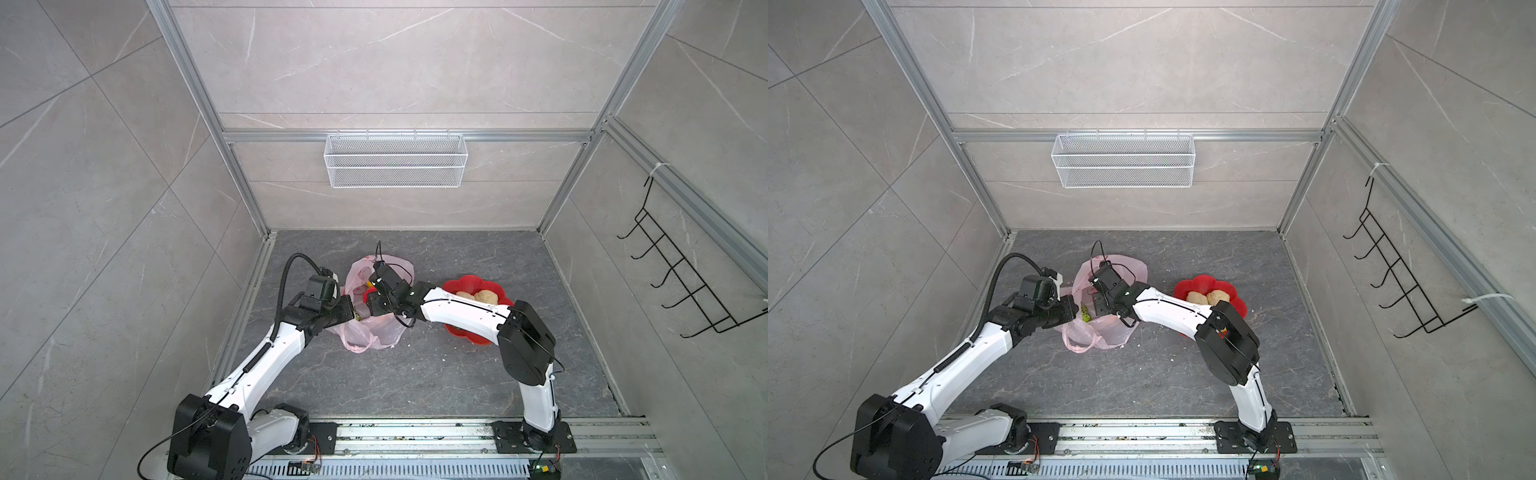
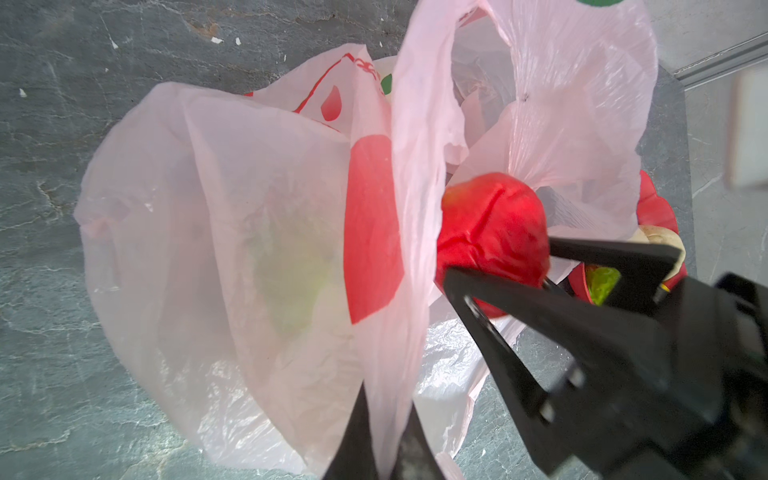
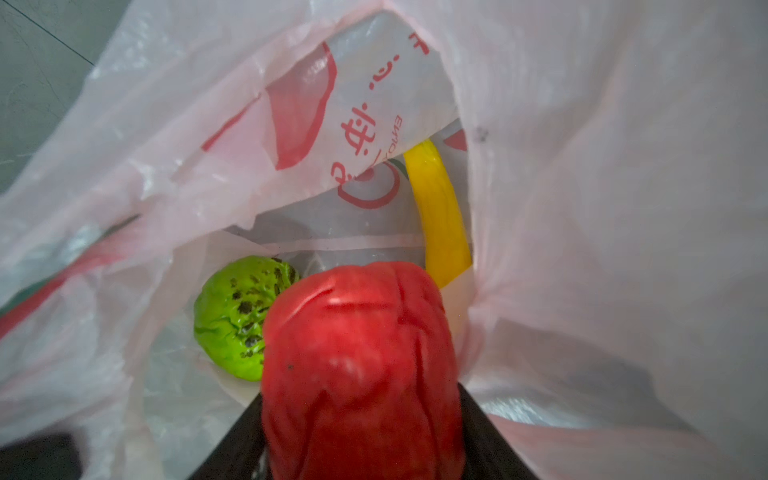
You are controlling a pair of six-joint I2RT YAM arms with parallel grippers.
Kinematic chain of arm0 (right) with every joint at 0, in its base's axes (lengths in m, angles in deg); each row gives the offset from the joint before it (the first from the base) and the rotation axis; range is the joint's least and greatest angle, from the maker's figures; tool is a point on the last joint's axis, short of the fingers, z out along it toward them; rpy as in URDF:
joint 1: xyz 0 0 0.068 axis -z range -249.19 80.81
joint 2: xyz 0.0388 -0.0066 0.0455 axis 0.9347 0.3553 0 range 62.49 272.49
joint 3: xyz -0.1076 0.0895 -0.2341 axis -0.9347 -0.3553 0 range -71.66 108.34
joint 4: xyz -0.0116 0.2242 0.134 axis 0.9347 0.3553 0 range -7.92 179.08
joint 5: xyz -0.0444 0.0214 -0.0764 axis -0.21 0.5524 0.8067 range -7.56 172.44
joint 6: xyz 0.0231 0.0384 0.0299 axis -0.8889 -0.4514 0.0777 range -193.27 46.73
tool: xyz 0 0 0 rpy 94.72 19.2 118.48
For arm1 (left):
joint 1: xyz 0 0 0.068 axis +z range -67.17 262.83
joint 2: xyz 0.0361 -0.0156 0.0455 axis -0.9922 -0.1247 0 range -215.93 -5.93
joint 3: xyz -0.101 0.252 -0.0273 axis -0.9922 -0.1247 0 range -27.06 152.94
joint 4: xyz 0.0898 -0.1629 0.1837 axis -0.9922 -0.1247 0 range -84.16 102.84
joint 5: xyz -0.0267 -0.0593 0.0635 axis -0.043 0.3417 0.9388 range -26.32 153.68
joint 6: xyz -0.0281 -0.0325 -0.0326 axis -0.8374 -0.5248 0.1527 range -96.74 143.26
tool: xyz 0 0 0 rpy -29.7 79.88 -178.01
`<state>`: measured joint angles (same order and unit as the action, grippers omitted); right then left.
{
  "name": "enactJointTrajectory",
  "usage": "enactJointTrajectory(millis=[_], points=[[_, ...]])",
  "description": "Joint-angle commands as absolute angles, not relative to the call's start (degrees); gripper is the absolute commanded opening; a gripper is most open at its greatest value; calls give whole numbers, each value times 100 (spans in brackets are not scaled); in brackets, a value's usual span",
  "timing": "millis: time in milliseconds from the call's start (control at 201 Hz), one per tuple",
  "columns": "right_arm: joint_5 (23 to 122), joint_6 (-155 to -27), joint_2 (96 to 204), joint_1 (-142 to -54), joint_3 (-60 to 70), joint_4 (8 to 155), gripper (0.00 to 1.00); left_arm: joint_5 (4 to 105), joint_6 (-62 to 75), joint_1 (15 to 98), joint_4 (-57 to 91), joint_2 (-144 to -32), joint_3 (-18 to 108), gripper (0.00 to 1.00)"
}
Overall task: Take the fake fruits out of the plastic bag
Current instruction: 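Lift the red apple out of the bag toward the red plate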
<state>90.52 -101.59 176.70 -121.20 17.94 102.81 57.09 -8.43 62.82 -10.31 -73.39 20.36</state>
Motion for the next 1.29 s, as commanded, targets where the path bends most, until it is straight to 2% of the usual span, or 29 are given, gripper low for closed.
enactJointTrajectory(millis=[0,289,707,1031,1284], points=[[8961,-10167,17159,-12216,1531,10350,40,5631,-952,6253,-763,-7333,2009,7],[9100,-10294,16027,-12296,766,10790,40,5621,-960,6257,-633,-7305,1967,7],[10011,-10437,14578,-12153,-45,11625,40,5578,-936,6255,-500,-7281,1935,7],[9916,-10267,14135,-11265,-448,11744,40,5682,-886,6259,-667,-7213,2023,7],[9760,-9895,14491,-10161,-543,11627,40,5687,-916,6259,-649,-7192,1953,7]])
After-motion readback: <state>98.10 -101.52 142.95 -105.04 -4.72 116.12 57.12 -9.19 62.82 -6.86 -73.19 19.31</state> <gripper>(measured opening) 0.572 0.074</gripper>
